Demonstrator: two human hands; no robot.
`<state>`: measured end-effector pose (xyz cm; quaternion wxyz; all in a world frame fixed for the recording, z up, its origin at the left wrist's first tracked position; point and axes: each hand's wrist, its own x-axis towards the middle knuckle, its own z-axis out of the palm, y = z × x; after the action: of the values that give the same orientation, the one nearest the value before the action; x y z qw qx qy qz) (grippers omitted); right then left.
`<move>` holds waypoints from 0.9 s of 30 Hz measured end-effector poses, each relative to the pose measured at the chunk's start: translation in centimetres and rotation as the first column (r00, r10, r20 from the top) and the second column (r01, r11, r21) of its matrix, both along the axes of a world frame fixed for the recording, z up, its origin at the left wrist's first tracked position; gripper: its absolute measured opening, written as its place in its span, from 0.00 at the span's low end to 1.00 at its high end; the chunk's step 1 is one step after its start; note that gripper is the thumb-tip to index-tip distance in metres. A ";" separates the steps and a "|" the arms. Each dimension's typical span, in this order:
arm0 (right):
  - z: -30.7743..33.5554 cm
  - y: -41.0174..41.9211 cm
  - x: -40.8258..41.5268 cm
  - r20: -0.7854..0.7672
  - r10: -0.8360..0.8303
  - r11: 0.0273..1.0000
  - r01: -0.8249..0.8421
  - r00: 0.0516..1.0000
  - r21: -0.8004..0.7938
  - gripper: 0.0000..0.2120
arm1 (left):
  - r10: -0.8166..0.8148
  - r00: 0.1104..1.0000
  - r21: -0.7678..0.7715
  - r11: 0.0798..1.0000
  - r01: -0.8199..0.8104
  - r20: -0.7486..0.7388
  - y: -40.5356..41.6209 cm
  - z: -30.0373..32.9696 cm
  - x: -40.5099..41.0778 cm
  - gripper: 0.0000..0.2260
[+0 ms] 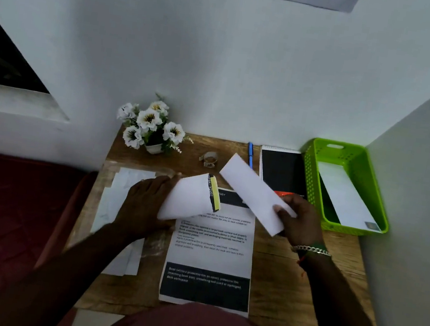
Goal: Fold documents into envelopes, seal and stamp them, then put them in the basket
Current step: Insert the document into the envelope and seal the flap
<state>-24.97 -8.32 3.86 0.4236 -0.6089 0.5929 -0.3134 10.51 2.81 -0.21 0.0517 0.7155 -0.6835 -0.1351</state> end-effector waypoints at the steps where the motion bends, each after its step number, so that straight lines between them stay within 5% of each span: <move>1: 0.4 0.0 -0.2 0.067 -0.052 0.999 0.051 0.996 0.016 0.05 | 0.006 1.000 0.003 1.000 -0.006 -0.008 -0.1 0.0 0.0 0.59; 4: 1.1 0.2 -0.3 0.162 -0.083 0.995 0.074 0.983 0.060 0.05 | 0.016 1.000 0.019 1.000 -0.015 -0.020 -0.3 0.1 -0.2 0.60; 11: 1.1 0.7 0.1 0.058 0.101 0.994 -0.103 0.993 0.032 0.09 | 0.038 0.999 -0.007 0.999 -0.038 -0.006 -0.4 0.1 -0.5 0.61; 27: 1.8 0.4 -0.9 -0.049 0.132 0.987 -0.127 0.990 0.096 0.09 | 0.083 0.996 0.005 0.997 -0.083 -0.032 -0.3 0.0 -0.6 0.62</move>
<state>-25.91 -7.96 5.65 0.4542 -0.6342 0.5775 -0.2407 9.93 2.51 -0.21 0.0669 0.7412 -0.6518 -0.1456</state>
